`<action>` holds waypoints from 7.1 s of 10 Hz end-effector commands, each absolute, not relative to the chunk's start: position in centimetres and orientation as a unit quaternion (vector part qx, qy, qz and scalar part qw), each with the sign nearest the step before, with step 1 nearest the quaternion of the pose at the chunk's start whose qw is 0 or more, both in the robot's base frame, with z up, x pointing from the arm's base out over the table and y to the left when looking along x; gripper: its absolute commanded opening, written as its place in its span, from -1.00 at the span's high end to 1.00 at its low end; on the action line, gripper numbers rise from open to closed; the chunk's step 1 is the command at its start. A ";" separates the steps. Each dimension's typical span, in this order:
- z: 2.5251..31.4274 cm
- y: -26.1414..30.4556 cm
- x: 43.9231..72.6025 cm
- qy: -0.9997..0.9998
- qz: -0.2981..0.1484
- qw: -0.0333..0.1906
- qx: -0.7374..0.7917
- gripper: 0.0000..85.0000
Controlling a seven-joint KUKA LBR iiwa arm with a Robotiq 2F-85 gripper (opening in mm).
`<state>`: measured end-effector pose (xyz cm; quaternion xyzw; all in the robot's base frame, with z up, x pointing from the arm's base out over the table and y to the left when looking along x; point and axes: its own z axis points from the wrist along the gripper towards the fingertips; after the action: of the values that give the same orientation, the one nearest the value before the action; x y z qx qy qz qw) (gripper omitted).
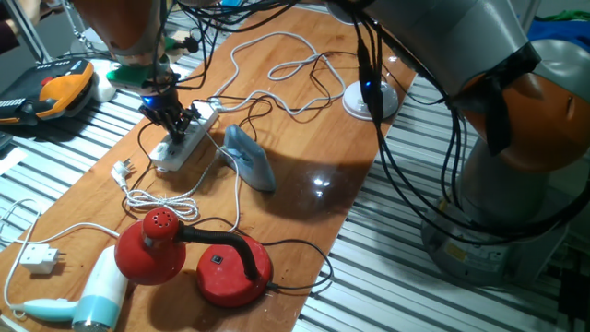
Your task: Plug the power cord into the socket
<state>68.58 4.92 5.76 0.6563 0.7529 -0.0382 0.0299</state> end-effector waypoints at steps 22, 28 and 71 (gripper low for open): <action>6.0 4.9 69.0 0.752 -0.018 0.058 0.656 -0.60; 8.1 5.0 69.0 0.759 -0.018 0.053 0.649 -0.20; 20.0 6.1 64.1 0.996 -0.011 0.051 -0.074 1.00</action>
<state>64.12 6.10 19.93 0.1567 0.9863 -0.0217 0.0463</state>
